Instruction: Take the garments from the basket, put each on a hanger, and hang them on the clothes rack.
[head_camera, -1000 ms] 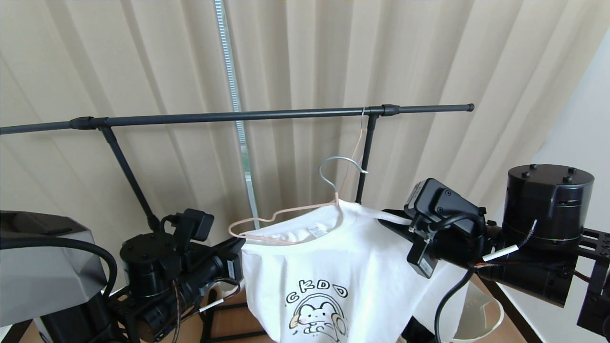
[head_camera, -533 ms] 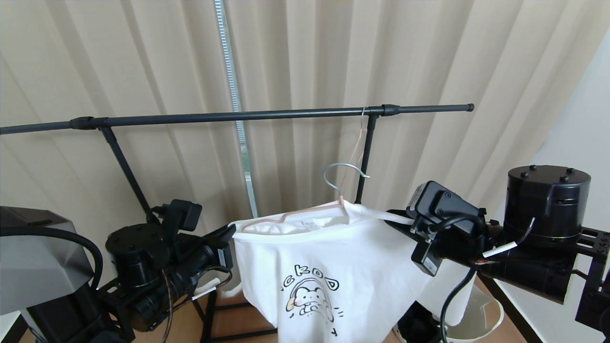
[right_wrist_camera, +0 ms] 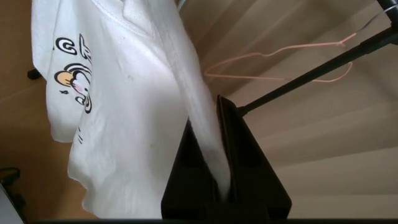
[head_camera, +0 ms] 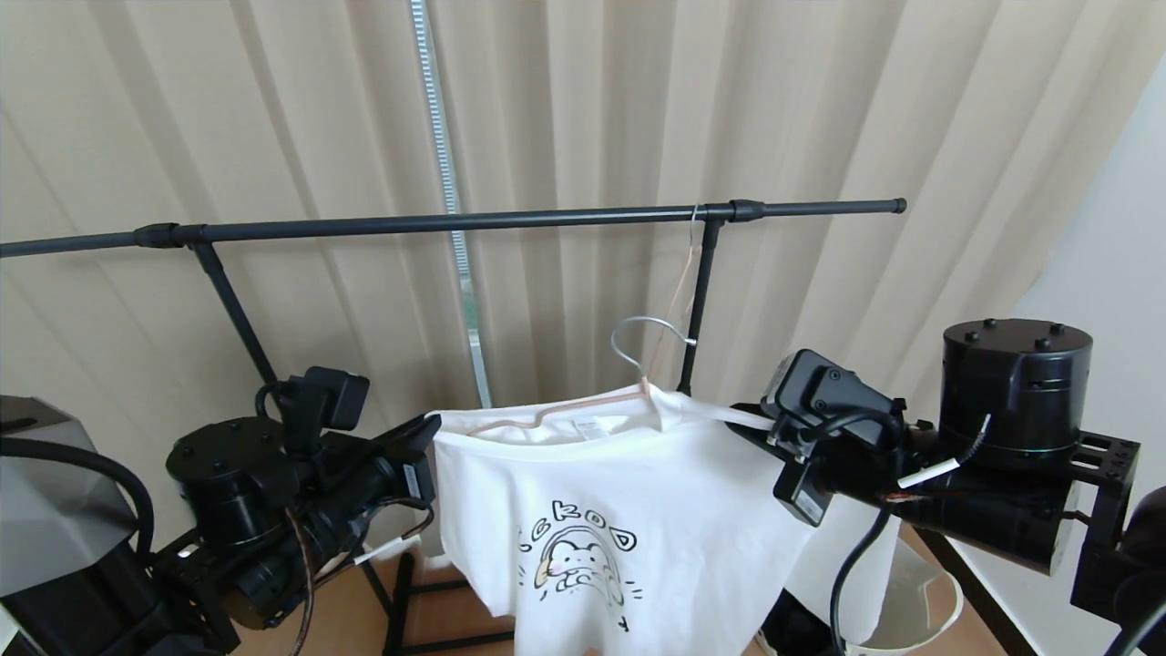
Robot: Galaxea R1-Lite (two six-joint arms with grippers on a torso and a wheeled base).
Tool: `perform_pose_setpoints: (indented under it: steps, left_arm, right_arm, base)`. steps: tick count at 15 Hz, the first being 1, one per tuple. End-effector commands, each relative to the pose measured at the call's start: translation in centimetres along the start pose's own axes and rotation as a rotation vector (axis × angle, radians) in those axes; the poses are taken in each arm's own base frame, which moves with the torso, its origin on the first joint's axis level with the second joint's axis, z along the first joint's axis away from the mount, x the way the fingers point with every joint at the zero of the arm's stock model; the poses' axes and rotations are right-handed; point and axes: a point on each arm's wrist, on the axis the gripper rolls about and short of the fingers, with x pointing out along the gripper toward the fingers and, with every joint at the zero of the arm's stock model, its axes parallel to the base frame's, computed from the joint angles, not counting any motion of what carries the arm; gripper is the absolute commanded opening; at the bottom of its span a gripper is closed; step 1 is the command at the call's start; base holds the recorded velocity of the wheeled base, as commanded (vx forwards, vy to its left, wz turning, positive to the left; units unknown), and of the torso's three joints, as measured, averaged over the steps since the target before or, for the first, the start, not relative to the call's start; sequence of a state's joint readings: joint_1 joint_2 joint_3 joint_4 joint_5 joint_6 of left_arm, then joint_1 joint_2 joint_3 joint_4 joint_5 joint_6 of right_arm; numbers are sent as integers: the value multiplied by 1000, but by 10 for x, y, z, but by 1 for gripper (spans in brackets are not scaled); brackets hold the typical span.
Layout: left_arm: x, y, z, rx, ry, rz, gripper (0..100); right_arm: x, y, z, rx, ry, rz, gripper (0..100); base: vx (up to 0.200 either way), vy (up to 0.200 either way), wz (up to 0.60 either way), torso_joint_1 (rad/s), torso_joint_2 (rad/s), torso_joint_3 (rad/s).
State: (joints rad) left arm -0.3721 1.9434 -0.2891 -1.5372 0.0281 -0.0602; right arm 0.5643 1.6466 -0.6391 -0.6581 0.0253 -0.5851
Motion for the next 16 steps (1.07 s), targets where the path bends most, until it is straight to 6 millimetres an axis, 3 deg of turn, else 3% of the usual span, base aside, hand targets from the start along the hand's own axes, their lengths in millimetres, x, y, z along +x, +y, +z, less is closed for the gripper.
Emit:
perform_pose_setpoints:
  steps: [1,4,7,16]
  left_arm:
    - [-11,-8,13,1,-48,-30,0]
    - [-20,-16,18,31,-62,-62,0]
    - [-26,-20,22,48,-79,-78,0]
    - [-44,-43,34,58,-134,-173,0]
  right_arm:
    - [11,3,-3,1,17,19,0]
    - [16,11,7,111,-6,46,0]
    - [23,12,9,127,-8,49,0]
    - [49,44,15,212,14,119,0]
  base:
    - [0,0,0,0,0,0]
    - [0,0,0,0,0,0]
    - [0,0,0,0,0,0]
    - [0,0,0,0,0,0]
